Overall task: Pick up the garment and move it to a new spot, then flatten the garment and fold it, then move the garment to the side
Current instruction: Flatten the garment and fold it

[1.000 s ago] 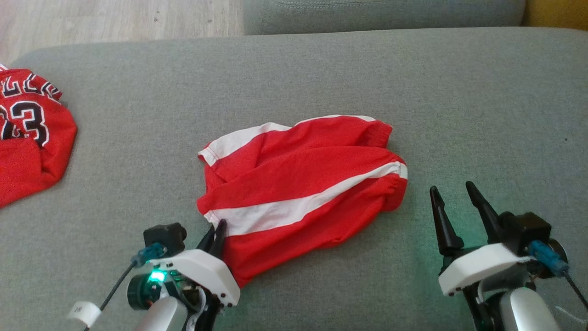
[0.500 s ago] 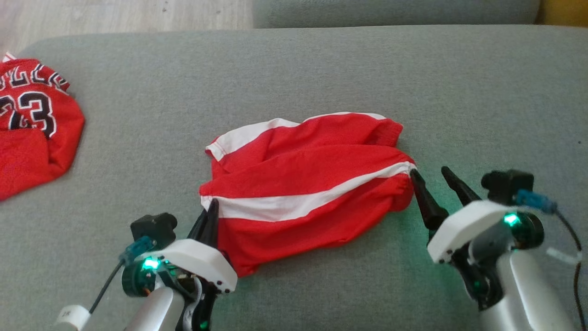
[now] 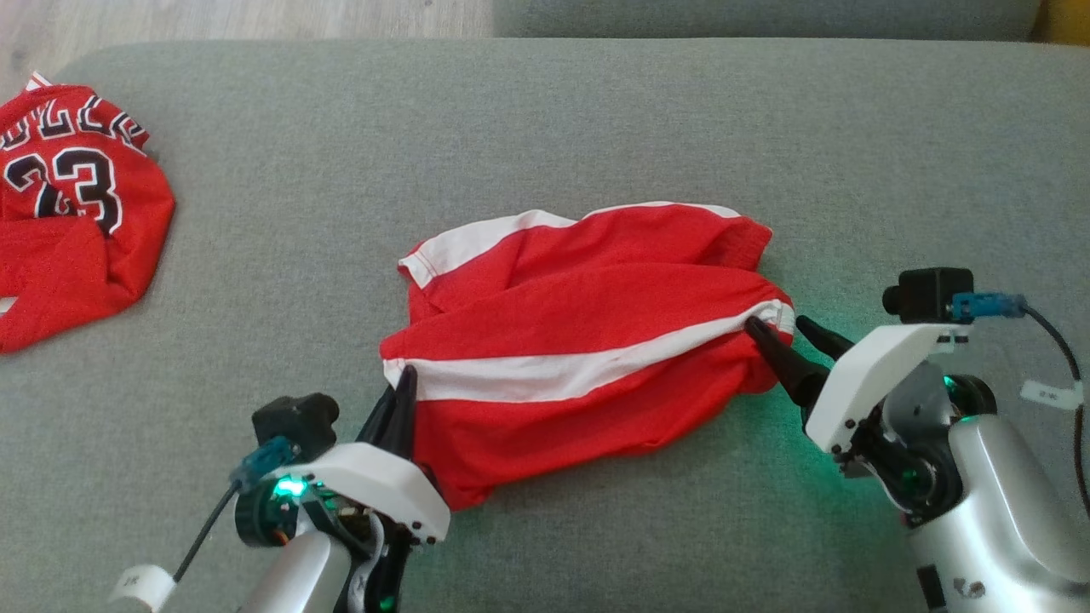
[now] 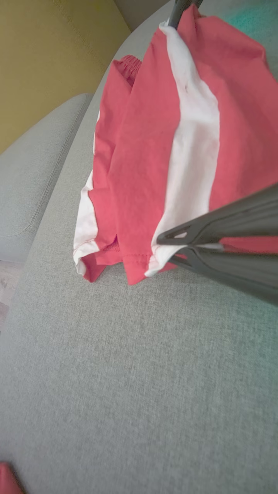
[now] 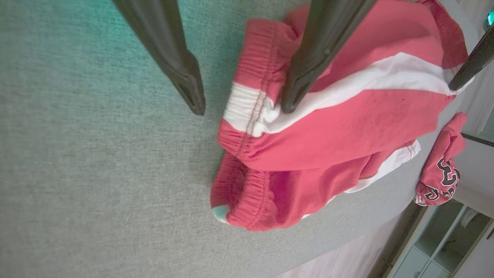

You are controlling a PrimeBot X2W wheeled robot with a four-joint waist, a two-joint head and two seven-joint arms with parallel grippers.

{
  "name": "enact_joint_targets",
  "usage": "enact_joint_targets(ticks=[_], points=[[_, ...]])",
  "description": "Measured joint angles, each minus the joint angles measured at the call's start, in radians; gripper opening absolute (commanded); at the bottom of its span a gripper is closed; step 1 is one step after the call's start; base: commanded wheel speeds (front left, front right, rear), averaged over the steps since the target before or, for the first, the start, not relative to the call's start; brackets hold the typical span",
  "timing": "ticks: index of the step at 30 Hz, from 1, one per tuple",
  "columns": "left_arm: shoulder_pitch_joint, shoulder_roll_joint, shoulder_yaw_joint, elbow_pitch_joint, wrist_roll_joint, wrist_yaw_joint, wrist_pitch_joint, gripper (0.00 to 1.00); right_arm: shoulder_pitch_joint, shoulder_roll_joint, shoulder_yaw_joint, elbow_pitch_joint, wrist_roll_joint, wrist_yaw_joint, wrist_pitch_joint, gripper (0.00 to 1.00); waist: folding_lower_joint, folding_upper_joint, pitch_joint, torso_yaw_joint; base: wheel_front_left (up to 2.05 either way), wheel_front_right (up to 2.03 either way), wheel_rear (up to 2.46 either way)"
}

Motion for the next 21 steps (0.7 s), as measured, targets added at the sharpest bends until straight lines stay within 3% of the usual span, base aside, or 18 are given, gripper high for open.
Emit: enact_joint_targets(ticks=[4,5,6,7,8,10,11,12,21], points=[[-0.001,0.000,-0.002,0.000,0.000,0.000,0.000,0.00,-0.024,-0.015,0.019,0.016,0.052,0.000,0.032,1.00,0.0000,0.0000,0.004,0.004,0.00,0.00,0.00],[-0.001,0.000,-0.002,0.000,0.000,0.000,0.000,0.00,-0.031,-0.018,0.026,0.018,0.066,0.000,0.038,0.96,0.0000,0.0000,0.004,0.005,0.00,0.00,0.00],[-0.001,0.000,-0.003,0.000,0.000,0.000,0.000,0.00,-0.039,-0.021,0.032,0.021,0.080,0.000,0.039,0.85,0.0000,0.0000,0.005,0.006,0.00,0.00,0.00],[-0.001,0.000,-0.003,0.000,0.000,0.000,0.000,0.00,-0.045,-0.025,0.039,0.021,0.092,0.000,0.039,0.67,0.0000,0.0000,0.005,0.006,0.00,0.00,0.00],[-0.001,0.000,-0.004,0.000,0.000,0.000,0.000,0.00,-0.051,-0.029,0.045,0.021,0.103,0.000,0.039,0.55,0.0000,0.0000,0.006,0.007,0.00,0.00,0.00],[-0.001,0.000,-0.005,0.000,0.000,0.000,0.000,0.00,-0.062,-0.037,0.053,0.021,0.119,0.000,0.039,0.42,0.0000,0.0000,0.004,0.009,0.00,0.00,0.00],[-0.001,0.000,-0.005,-0.001,0.000,0.000,0.000,0.00,-0.065,-0.042,0.065,0.020,0.136,0.000,0.034,0.08,0.0000,0.0000,0.002,0.011,0.00,0.00,0.00],[-0.001,0.000,-0.006,-0.001,0.000,0.000,0.000,0.00,-0.065,-0.044,0.075,0.019,0.147,0.000,0.031,0.00,0.0000,0.0000,0.000,0.012,0.00,0.00,0.00],[-0.005,0.011,-0.001,-0.046,0.001,0.000,-0.027,0.00,-0.065,-0.102,0.141,-0.039,0.198,0.000,-0.036,0.00,0.0000,0.0000,-0.048,0.005,0.00,0.00,0.00]])
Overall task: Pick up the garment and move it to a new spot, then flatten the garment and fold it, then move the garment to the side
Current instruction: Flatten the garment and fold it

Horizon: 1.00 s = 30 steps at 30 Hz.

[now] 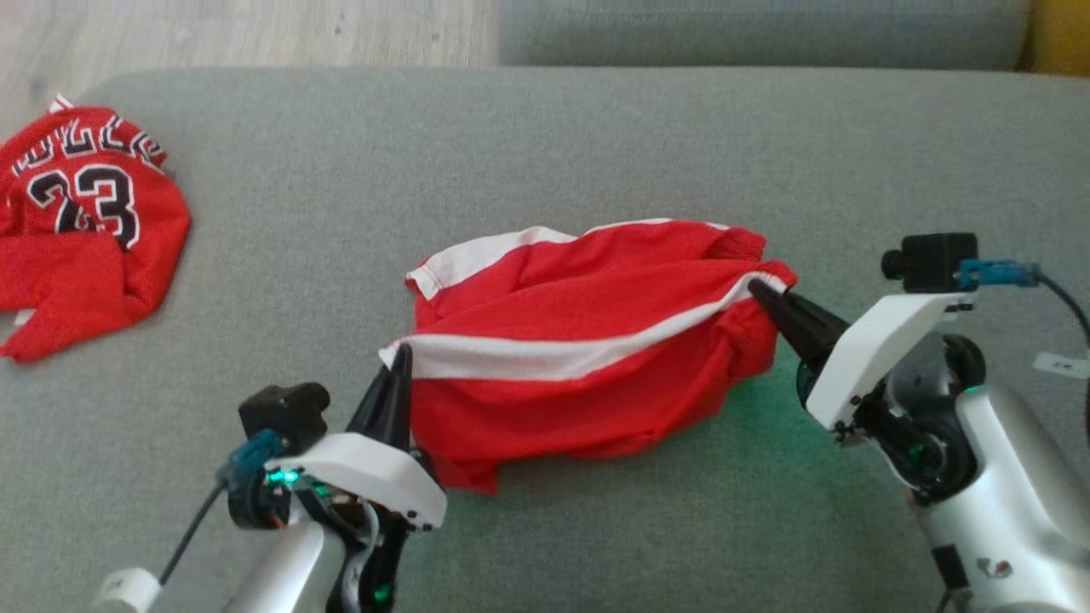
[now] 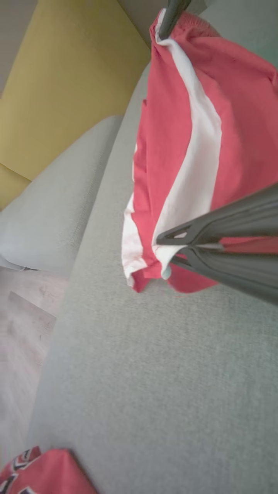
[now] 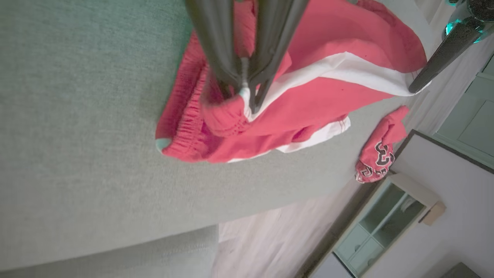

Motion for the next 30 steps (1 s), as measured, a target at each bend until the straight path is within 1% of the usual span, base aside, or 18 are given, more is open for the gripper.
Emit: enact_joint_targets(ticks=[5,10,12,15,18,21,23,26,29,30], points=[[-0.016,0.021,0.028,-0.101,-0.004,-0.002,0.001,0.00,0.006,-0.042,0.006,-0.097,0.017,0.000,-0.012,0.00,0.0000,0.0000,-0.056,-0.011,0.00,0.00,0.00],[-0.082,0.053,0.069,-0.237,-0.039,-0.003,0.038,0.00,0.008,-0.085,-0.017,-0.243,0.023,0.000,-0.008,0.00,-0.0001,0.0000,-0.123,-0.031,0.00,0.00,0.00],[-0.104,0.072,0.085,-0.291,-0.045,-0.001,0.066,0.00,0.008,-0.100,-0.046,-0.310,0.022,0.000,0.001,0.00,-0.0002,0.0000,-0.143,-0.044,0.00,0.00,0.00],[-0.153,0.114,0.095,-0.360,-0.042,0.000,0.118,0.00,0.007,-0.114,-0.100,-0.414,0.008,0.000,0.028,0.00,-0.0001,0.0000,-0.163,-0.065,0.00,0.00,0.00],[-0.223,0.127,0.098,-0.437,-0.042,0.000,0.163,0.00,-0.001,-0.114,-0.159,-0.507,0.004,0.000,0.064,0.00,-0.0002,0.0000,-0.176,-0.081,0.00,0.00,0.00],[-0.292,0.128,0.100,-0.493,-0.049,0.007,0.205,0.00,-0.023,-0.112,-0.217,-0.572,-0.008,0.000,0.107,0.00,-0.0002,0.0000,-0.178,-0.091,0.00,0.00,0.00],[-0.323,0.130,0.100,-0.507,-0.054,0.008,0.229,0.00,-0.041,-0.109,-0.245,-0.598,-0.015,0.000,0.135,0.00,-0.0002,0.0000,-0.170,-0.093,0.00,0.00,0.00],[-0.344,0.133,0.097,-0.481,-0.061,0.008,0.254,0.00,-0.060,-0.090,-0.259,-0.597,-0.033,0.000,0.176,0.00,0.0000,0.0000,-0.151,-0.096,0.00,0.00,0.00],[-0.357,0.135,0.088,-0.413,-0.062,0.005,0.275,0.00,-0.066,-0.084,-0.253,-0.551,-0.057,0.000,0.212,0.00,-0.0001,0.0000,-0.117,-0.097,0.00,0.00,0.00],[-0.368,0.135,0.085,-0.383,-0.062,-0.003,0.279,0.00,-0.079,-0.084,-0.246,-0.524,-0.068,0.000,0.215,0.00,0.0000,0.0000,-0.100,-0.097,0.00,0.00,0.00]])
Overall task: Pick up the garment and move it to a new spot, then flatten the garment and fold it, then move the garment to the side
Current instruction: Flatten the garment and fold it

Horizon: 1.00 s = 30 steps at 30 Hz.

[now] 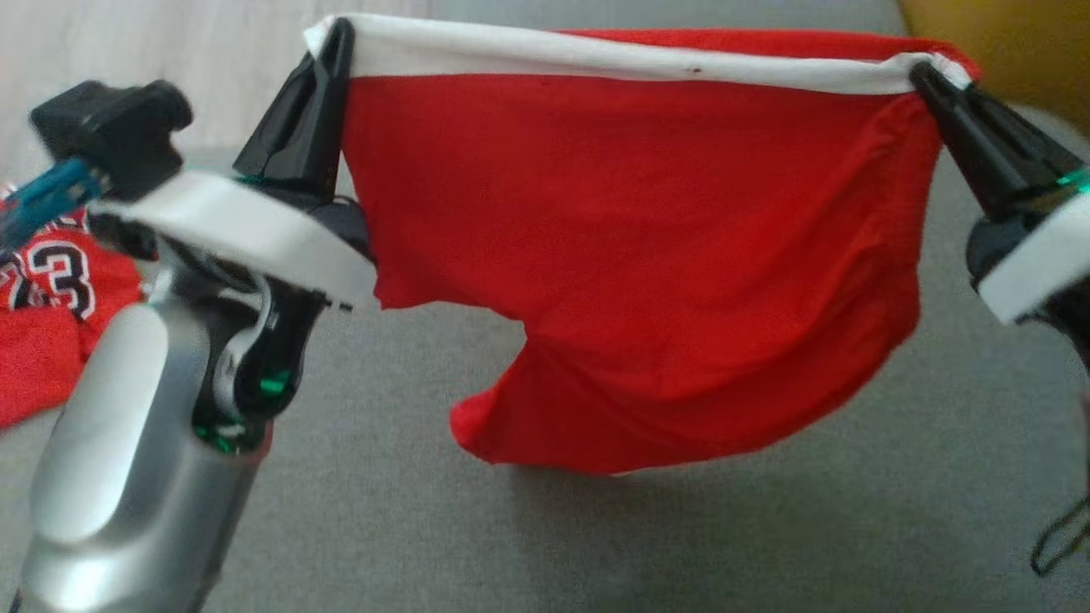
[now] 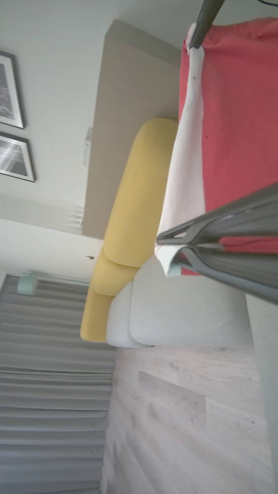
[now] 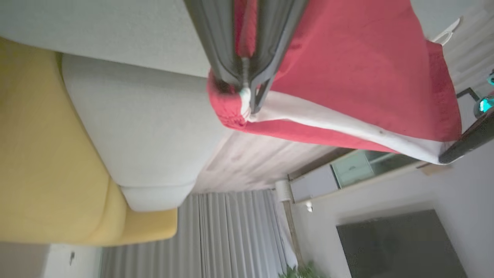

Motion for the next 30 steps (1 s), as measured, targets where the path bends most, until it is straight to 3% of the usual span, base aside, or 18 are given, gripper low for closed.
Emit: enact_joint_targets(ticks=[7,12,18,24,30], points=[[-0.254,-0.003,-0.014,0.247,0.065,-0.065,-0.055,0.00,-0.287,0.035,0.091,0.247,-0.095,0.000,-0.053,0.00,0.0004,0.0000,0.142,-0.008,0.00,0.00,0.00],[-0.481,-0.036,0.006,0.388,0.099,-0.106,-0.165,0.00,-0.570,0.049,0.166,0.432,-0.216,0.000,-0.193,0.00,0.0005,0.0000,0.229,-0.019,0.00,0.00,0.00],[-0.615,-0.059,0.029,0.472,0.121,-0.136,-0.280,0.00,-0.739,0.083,0.182,0.583,-0.300,0.000,-0.363,0.00,0.0003,0.0000,0.295,-0.024,0.00,0.00,0.00],[-0.582,-0.091,0.008,0.499,0.120,-0.170,-0.344,0.00,-0.731,0.088,0.256,0.679,-0.314,0.000,-0.470,0.00,0.0004,-0.0001,0.372,-0.005,0.00,0.00,0.00],[-0.364,-0.102,-0.031,0.497,0.110,-0.182,-0.398,0.00,-0.560,0.081,0.348,0.726,-0.256,0.000,-0.565,0.00,0.0003,-0.0001,0.412,0.018,0.00,0.00,0.00]])
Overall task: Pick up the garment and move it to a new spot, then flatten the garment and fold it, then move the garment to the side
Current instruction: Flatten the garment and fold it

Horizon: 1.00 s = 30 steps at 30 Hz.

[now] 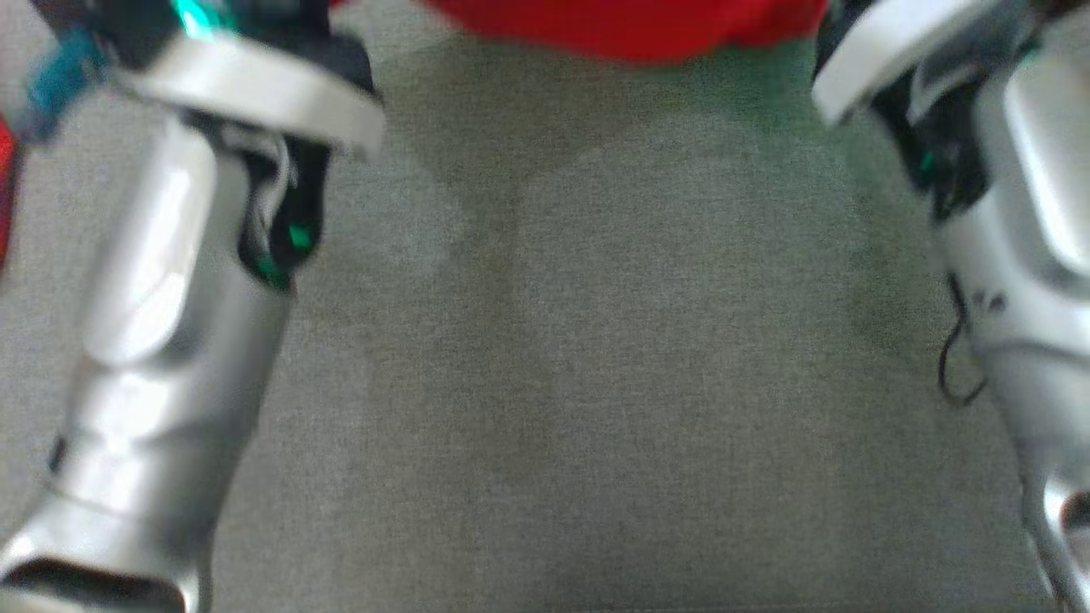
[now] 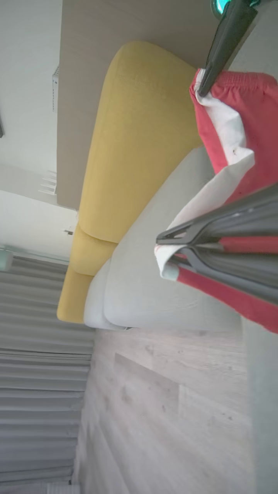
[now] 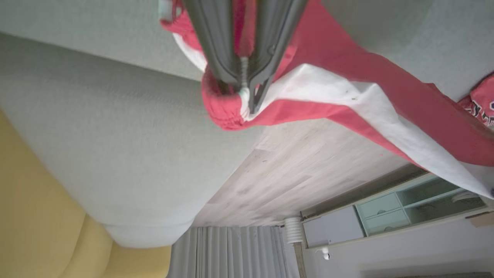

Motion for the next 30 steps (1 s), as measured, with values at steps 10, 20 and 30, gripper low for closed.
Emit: enact_joint_targets(ticks=[10,20,30], points=[[0.315,0.018,-0.039,-0.154,-0.025,0.012,-0.049,0.00,0.293,-0.030,0.008,-0.075,0.039,0.000,-0.122,0.00,-0.0004,0.0001,-0.067,0.004,0.00,0.00,0.00],[0.693,0.066,-0.106,-0.418,-0.048,0.087,-0.031,0.00,0.742,-0.013,-0.134,-0.353,0.065,0.000,-0.120,0.00,-0.0006,0.0001,-0.255,0.015,0.00,0.00,0.00],[1.031,0.194,-0.127,-0.719,-0.049,0.214,0.082,0.00,1.263,0.076,-0.267,-0.721,0.016,0.000,0.053,0.00,-0.0008,0.0002,-0.427,0.031,0.00,0.00,0.00]])
